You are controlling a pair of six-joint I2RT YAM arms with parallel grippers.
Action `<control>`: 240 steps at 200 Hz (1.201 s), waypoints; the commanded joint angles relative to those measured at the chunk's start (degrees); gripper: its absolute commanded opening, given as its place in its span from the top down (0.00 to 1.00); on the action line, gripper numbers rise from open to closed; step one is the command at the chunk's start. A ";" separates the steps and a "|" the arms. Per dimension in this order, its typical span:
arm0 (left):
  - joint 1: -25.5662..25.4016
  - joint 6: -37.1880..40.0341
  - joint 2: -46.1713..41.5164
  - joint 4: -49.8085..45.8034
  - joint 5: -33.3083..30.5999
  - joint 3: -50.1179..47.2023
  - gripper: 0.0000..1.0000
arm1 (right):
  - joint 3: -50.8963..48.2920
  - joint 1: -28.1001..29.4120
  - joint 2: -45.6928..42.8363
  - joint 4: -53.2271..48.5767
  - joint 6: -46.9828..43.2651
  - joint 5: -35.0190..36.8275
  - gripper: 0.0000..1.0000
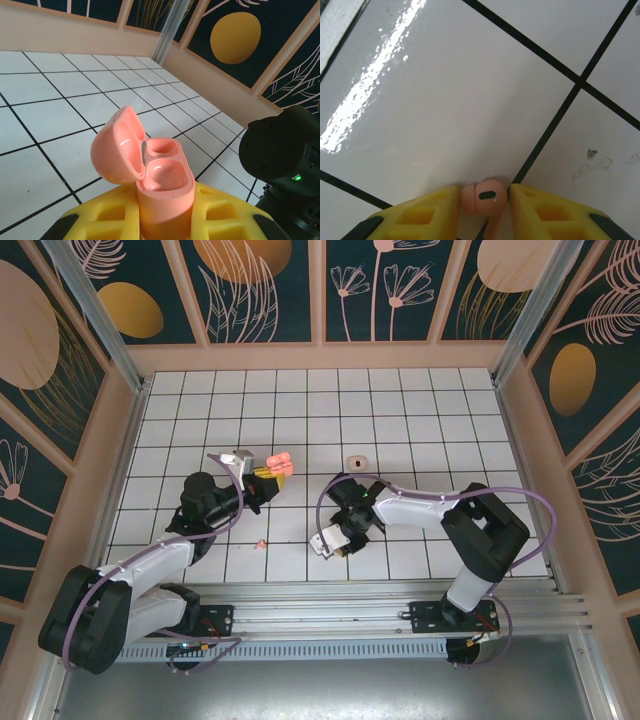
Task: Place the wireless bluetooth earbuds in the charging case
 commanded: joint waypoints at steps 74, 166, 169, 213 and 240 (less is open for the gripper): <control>-0.12 2.72 -2.02 -2.04 0.08 1.88 0.82 | 2.41 0.37 1.25 -1.24 0.74 0.87 0.76; -0.14 6.49 -2.96 3.12 1.27 -0.62 0.83 | -1.87 -4.15 -8.30 10.43 18.58 -10.21 0.78; -0.08 6.56 -2.98 3.85 1.27 -0.98 0.83 | -2.19 -4.58 -8.77 11.39 19.83 -10.99 0.78; -0.14 7.45 -2.32 15.59 -0.15 -5.86 0.85 | -9.10 -9.74 -16.55 28.75 38.37 -18.27 0.78; -0.15 7.46 0.15 20.95 -0.26 -6.86 0.85 | -13.48 -12.38 -19.65 42.32 50.97 -20.39 0.79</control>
